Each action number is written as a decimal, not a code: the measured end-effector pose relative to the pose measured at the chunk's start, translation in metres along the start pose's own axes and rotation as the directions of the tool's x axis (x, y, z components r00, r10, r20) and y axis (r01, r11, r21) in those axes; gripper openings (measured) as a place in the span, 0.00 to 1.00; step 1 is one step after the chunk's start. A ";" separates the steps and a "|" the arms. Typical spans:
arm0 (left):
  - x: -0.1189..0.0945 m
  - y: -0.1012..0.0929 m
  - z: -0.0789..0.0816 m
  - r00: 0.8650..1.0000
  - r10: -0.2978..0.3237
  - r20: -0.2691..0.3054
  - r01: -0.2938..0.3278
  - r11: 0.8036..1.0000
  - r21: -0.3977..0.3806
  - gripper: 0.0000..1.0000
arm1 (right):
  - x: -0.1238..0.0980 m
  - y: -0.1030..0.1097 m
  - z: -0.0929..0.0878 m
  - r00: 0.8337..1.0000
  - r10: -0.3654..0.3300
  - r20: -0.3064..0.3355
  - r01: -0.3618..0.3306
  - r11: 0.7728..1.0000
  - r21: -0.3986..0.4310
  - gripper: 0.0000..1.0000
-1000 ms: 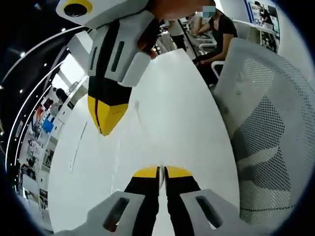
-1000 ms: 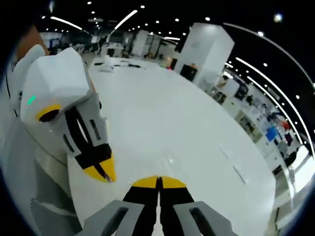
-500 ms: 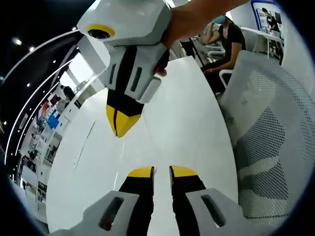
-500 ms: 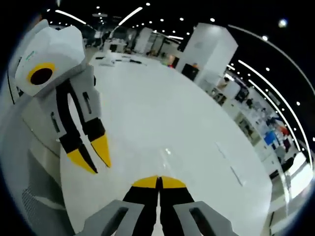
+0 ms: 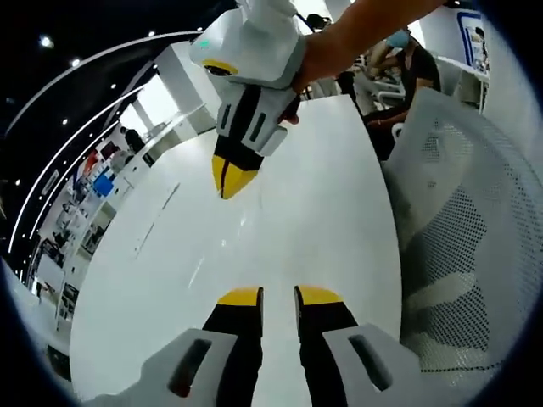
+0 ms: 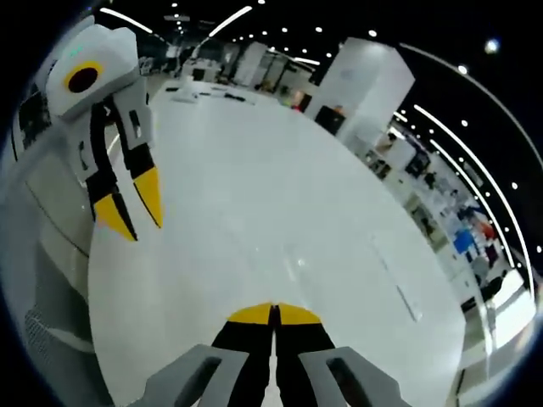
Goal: Open the resealable bag by pulling the two sides of the seal apart until the entire bag opening is separated and visibly accessible.
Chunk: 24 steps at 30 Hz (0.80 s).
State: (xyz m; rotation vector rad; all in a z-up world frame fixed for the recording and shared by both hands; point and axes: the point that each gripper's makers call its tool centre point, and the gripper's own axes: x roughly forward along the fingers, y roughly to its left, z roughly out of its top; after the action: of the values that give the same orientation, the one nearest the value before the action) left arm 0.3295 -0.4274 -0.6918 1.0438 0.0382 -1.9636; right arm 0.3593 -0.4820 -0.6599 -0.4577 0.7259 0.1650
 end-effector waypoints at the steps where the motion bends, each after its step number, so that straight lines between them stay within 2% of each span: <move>1: -0.004 0.002 0.001 1.000 0.008 0.004 -0.008 1.000 -0.006 0.12 | 0.000 -0.001 -0.001 1.000 -0.001 -0.002 0.001 1.000 0.000 0.00; 2: -0.011 0.005 0.002 1.000 0.027 0.014 -0.027 1.000 -0.016 0.12 | 0.006 -0.006 -0.008 1.000 -0.003 -0.015 0.003 1.000 0.006 0.00; 3: -0.026 0.010 -0.007 0.998 0.064 0.019 -0.062 0.996 -0.062 0.12 | 0.011 -0.009 -0.011 1.000 -0.012 -0.017 0.012 1.000 -0.009 0.00; 4: -0.032 0.008 -0.020 0.997 0.073 0.002 -0.072 0.994 -0.080 0.13 | 0.016 -0.009 -0.014 1.000 -0.010 -0.026 0.009 1.000 -0.024 0.00; 6: -0.039 0.003 -0.041 0.996 0.080 -0.026 -0.083 0.988 -0.131 0.13 | 0.022 -0.011 -0.020 0.999 -0.016 -0.038 0.015 0.999 -0.029 0.00; 7: -0.042 0.001 -0.046 0.996 0.081 -0.028 -0.085 0.984 -0.158 0.13 | 0.024 -0.010 -0.023 0.999 -0.019 -0.048 0.016 0.998 -0.062 0.00; 9: -0.045 0.000 -0.052 0.996 0.090 -0.024 -0.093 0.975 -0.204 0.13 | 0.026 -0.013 -0.027 0.998 -0.021 -0.057 0.017 0.998 -0.059 0.00; 17: -0.050 0.000 -0.055 0.994 0.108 -0.011 -0.108 0.962 -0.252 0.11 | 0.036 -0.018 -0.032 0.997 -0.032 -0.073 0.026 0.997 -0.075 0.00; 24: -0.056 0.006 -0.051 0.989 0.145 0.008 -0.138 0.956 -0.258 0.15 | 0.042 -0.018 -0.037 0.995 -0.029 -0.091 0.019 0.994 -0.108 0.00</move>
State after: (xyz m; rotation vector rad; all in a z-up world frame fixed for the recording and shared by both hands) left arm 0.3817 -0.3720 -0.6847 0.8265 0.1931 -1.7872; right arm 0.3732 -0.5152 -0.7061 -0.5786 0.8047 0.1615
